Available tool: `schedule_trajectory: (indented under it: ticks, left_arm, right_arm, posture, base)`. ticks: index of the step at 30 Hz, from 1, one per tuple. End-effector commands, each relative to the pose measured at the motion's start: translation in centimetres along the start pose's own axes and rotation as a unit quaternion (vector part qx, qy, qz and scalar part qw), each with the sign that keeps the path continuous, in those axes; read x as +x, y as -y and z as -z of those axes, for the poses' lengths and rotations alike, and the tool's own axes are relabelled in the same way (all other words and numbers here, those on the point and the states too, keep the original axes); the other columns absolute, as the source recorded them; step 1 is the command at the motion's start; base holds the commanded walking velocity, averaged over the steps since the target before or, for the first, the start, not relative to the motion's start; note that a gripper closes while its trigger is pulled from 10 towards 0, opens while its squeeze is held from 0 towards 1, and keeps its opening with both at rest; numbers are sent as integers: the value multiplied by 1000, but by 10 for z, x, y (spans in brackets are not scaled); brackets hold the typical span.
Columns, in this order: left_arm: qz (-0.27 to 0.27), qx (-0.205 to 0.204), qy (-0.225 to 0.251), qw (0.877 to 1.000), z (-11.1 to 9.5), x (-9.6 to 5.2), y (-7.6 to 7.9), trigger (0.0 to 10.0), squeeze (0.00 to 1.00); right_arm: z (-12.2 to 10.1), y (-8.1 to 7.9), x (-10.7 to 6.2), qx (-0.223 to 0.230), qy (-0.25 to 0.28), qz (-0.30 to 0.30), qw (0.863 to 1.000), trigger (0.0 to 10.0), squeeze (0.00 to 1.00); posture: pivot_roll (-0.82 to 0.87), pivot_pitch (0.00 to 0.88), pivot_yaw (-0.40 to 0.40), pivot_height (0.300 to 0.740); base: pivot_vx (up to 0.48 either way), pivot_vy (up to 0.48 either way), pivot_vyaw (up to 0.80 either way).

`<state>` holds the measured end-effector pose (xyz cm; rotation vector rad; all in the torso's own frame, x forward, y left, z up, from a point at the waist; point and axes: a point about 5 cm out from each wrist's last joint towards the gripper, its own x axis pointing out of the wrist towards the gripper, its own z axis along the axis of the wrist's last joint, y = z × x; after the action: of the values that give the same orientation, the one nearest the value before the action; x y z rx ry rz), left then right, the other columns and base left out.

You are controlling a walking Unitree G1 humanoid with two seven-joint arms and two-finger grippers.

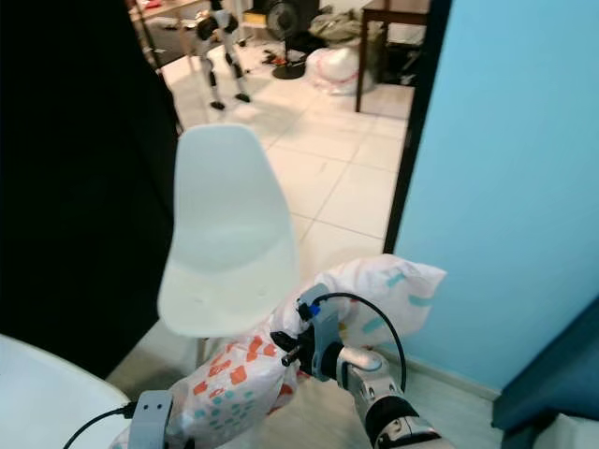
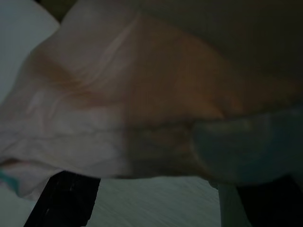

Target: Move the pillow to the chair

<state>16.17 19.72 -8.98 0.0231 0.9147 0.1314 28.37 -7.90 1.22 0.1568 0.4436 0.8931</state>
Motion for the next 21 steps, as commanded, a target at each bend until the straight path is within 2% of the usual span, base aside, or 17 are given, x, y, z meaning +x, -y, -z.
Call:
schedule_trajectory:
  ticks: [1,8,10,14,17,21]
  left_arm:
    - [-3,0,7,1000,-2,0,-4,10000,0]
    - [8,12,8,1000,-4,1,-2,10000,0]
    - [17,28,5,999,-4,1,0,10000,0]
    - [12,24,3,1000,-4,1,0,10000,0]
    - [9,17,4,1000,-4,1,0,10000,0]
    - [9,16,3,1000,-5,1,0,10000,0]
  right_arm:
    - [-12,-3,4,-20,24,-19,999,10000,0]
    - [-19,3,4,-21,43,18,999,10000,0]
    - [-23,11,2,-7,48,50,998,10000,0]
    - [-24,14,0,-10,44,55,997,10000,0]
    - [-27,15,-1,-11,53,49,997,10000,0]
    - [-31,16,-2,-23,61,47,997,10000,0]
  posture:
    - [-75,72,0,740]
    - [-77,60,4,740]
    - [-80,50,1,740]
    - [-84,43,-4,740]
    - [-86,40,-4,740]
    - [-87,35,-7,740]
  base:
    - [0,0,788]
    - [0,0,788]
    - [0,-433,0]
    - [0,-395,0]
    - [0,0,0]
    - [0,0,488]
